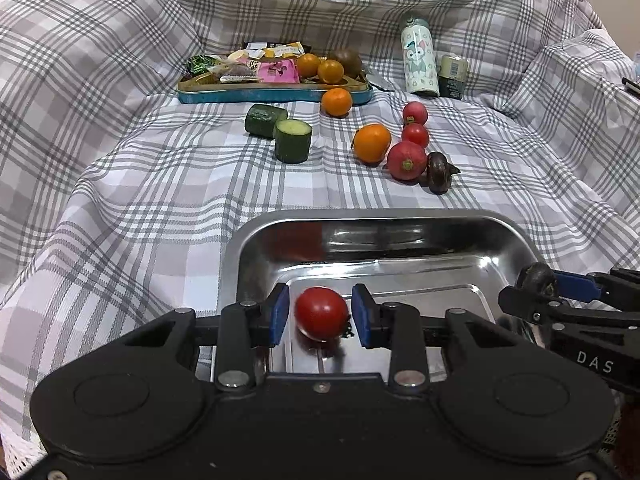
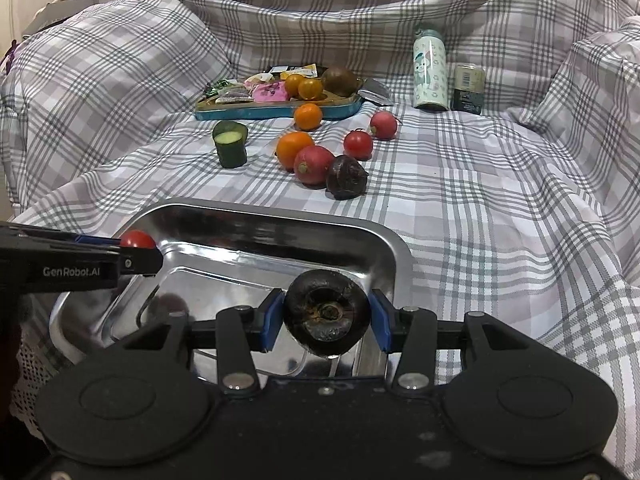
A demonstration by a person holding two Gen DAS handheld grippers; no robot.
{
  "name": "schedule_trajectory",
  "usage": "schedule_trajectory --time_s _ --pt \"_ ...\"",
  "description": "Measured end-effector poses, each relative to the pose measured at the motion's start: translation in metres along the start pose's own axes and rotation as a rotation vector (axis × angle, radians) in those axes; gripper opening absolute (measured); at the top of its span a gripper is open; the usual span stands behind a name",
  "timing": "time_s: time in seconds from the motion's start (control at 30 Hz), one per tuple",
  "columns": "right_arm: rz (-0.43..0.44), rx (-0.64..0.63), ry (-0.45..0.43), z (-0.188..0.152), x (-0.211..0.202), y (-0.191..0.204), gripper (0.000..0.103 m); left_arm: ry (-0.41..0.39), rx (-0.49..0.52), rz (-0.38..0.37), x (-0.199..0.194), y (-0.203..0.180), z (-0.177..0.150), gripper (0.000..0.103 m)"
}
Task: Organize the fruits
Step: 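Lower the tomato into the steel tray and open the left gripper, then lower the dark plum into the tray and open the right gripper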
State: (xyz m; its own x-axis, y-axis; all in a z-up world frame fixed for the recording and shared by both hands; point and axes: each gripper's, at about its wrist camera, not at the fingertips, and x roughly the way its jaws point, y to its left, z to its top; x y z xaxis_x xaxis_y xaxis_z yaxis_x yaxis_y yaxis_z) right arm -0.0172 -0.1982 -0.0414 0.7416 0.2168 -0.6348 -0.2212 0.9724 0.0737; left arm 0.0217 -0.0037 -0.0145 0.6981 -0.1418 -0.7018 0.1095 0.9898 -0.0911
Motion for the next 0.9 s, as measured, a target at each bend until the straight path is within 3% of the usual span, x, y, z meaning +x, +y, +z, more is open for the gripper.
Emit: schedule_trajectory --time_s 0.9 --pt "-0.009 0.040 -0.006 0.0005 0.0010 -0.0023 0.049 0.001 0.011 0.004 -0.0012 -0.0009 -0.0003 0.043"
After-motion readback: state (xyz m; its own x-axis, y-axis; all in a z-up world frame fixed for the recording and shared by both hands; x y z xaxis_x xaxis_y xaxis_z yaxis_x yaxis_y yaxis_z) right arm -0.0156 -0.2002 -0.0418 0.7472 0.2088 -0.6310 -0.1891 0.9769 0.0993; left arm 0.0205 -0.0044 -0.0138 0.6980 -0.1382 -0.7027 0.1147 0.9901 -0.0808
